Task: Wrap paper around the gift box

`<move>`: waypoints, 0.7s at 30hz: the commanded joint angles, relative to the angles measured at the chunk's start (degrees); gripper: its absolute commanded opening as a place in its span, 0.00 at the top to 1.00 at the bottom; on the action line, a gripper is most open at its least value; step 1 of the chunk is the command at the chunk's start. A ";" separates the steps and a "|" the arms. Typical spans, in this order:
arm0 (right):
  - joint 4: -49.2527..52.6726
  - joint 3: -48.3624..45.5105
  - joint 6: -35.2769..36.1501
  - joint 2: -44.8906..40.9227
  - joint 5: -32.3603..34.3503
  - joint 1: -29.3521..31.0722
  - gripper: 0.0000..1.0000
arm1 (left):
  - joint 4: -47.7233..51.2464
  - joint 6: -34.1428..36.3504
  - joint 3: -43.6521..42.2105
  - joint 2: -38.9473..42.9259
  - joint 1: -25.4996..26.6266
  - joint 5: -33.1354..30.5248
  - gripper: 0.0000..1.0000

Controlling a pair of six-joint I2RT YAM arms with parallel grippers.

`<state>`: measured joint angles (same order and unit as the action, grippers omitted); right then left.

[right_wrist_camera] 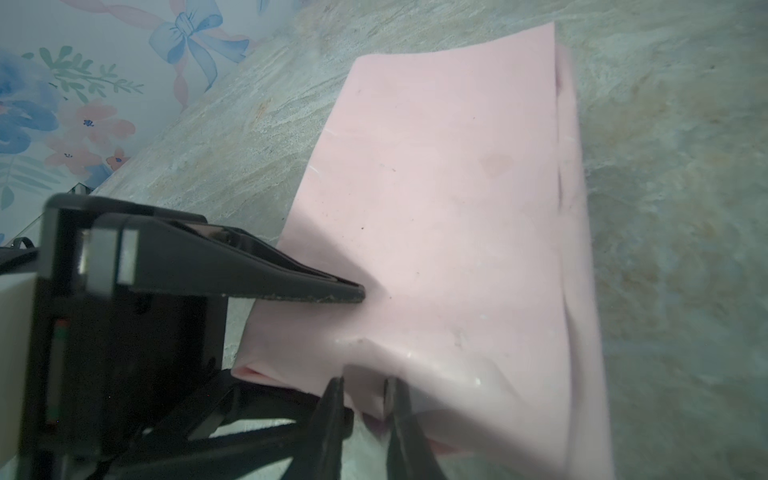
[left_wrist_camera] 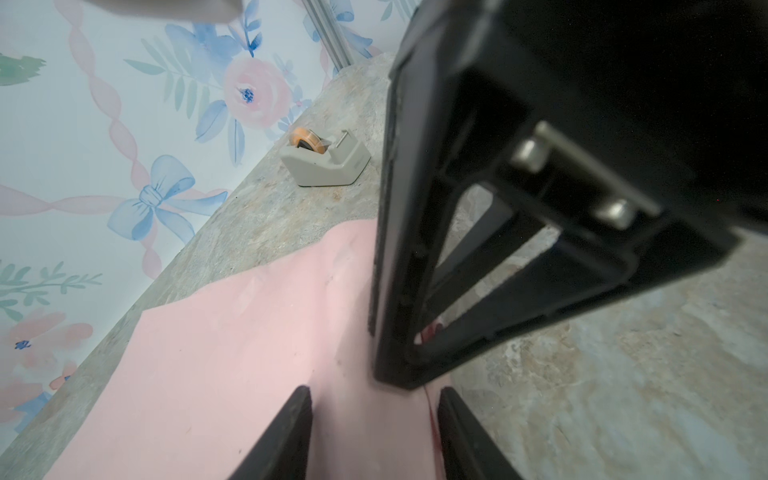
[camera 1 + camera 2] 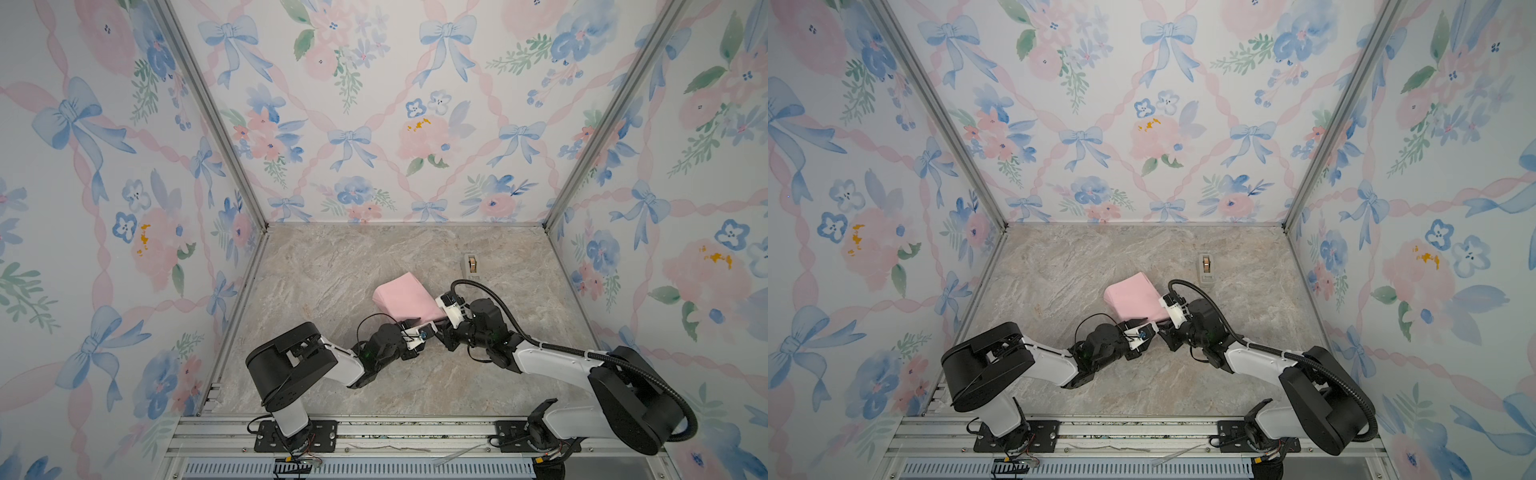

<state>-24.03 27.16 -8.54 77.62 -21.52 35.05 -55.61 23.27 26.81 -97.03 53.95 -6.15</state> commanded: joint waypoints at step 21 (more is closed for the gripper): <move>2.95 -2.19 -2.87 -6.93 -1.05 0.55 0.86 | 2.53 -1.26 -0.06 -0.61 -0.30 -0.89 0.53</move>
<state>-22.50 26.48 -9.96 72.77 -21.17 35.05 -55.68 23.27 26.81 -97.03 53.95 -6.59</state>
